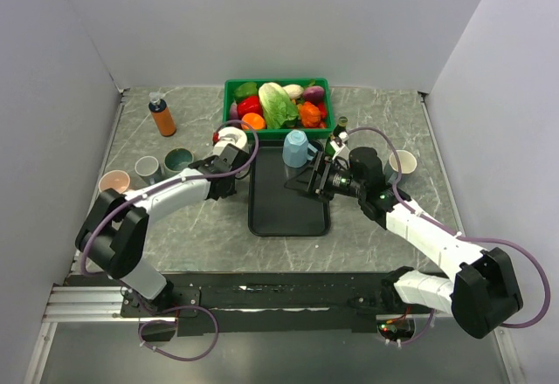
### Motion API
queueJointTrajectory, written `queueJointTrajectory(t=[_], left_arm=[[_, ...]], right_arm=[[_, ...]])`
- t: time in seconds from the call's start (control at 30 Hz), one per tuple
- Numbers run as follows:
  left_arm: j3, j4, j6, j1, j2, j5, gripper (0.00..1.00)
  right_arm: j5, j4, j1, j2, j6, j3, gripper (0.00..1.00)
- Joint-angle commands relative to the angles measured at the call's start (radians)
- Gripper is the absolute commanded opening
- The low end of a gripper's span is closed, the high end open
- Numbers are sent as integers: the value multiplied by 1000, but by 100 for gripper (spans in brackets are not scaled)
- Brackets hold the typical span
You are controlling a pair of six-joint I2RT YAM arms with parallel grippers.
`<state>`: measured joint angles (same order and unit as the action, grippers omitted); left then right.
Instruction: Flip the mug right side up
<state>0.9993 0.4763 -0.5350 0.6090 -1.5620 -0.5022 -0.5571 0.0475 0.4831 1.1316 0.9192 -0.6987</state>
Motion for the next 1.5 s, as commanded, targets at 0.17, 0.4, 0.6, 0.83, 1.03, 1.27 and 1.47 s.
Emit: queueJointTrajectory(t=[0.17,0.4,0.6,0.83,1.03,1.27,1.47], left_arm=[[53,22,16,-3,-12,-111,1],[62,39,61,-5,-41,-59,16],[76,76,52,-3,-40,-50,37],[75,82,52,-3,2,-24,50],[76,111,41,-2,72,-9,65],[81,117,50,21,274,79,89],[24,-66,33,66,437,258,96]], right_arm=[[-18,20,-9,-6,-11,4,80],[6,3,-9,-16,-11,-2,80],[60,-98,-11,-20,-39,-36,83],[175,-175,-11,-39,-115,-65,91],[253,-205,-11,-49,-244,-108,94],[402,-279,-11,-44,-416,-183,95],[389,-305,-11,18,-644,-257,95]])
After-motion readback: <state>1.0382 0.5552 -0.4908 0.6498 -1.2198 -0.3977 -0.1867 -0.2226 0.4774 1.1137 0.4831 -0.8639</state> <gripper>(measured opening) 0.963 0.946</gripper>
